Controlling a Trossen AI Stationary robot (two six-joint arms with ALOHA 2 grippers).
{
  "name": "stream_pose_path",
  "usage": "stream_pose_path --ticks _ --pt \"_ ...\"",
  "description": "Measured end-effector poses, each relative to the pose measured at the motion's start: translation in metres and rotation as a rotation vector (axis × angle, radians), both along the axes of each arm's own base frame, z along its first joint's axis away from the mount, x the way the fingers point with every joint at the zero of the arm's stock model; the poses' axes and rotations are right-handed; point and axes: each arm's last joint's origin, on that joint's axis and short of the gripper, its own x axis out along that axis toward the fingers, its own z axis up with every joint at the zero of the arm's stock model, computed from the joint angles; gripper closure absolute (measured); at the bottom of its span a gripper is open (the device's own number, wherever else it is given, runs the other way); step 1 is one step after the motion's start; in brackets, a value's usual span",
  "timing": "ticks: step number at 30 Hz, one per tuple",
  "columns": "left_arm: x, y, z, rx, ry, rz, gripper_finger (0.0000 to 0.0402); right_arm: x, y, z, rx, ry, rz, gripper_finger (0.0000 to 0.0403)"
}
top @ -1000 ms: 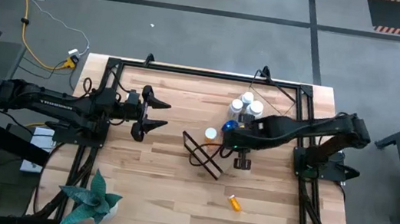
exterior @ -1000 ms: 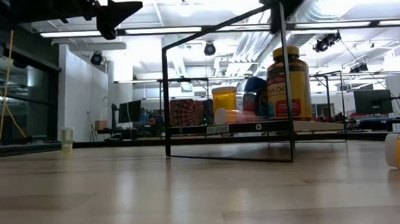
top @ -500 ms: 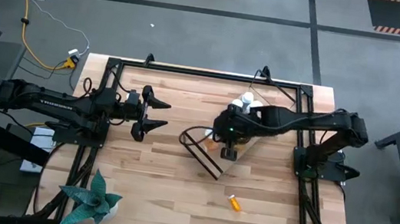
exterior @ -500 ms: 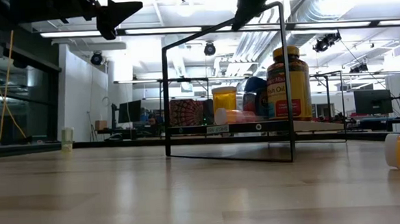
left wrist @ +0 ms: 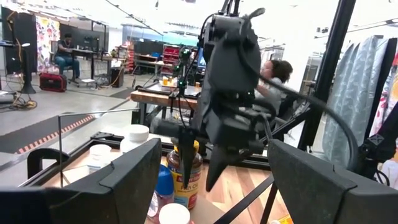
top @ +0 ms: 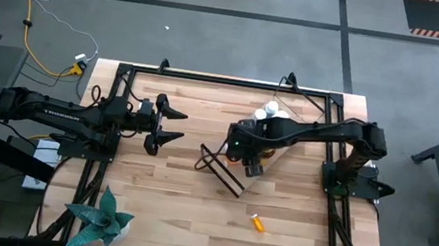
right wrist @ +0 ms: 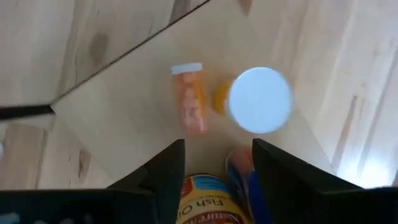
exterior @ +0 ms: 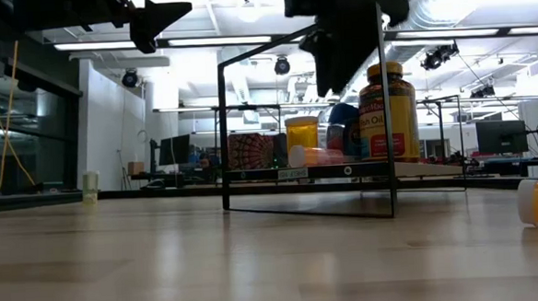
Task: Pick and place medicine bottles onto shelf by color
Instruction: Move the red pill bottle to the bottom center of the shelf
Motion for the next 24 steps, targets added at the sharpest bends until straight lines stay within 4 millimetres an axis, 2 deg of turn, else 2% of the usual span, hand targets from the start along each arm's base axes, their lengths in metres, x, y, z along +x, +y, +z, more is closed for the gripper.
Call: stream_pose_path --ticks 5,24 --pt "0.0 0.0 0.0 0.0 0.0 0.0 0.0119 0.006 0.005 -0.016 -0.044 0.072 0.082 0.0224" --pt "0.0 0.0 0.0 0.0 0.004 0.0 0.0119 0.02 0.003 -0.061 -0.039 0.233 0.071 0.0224"
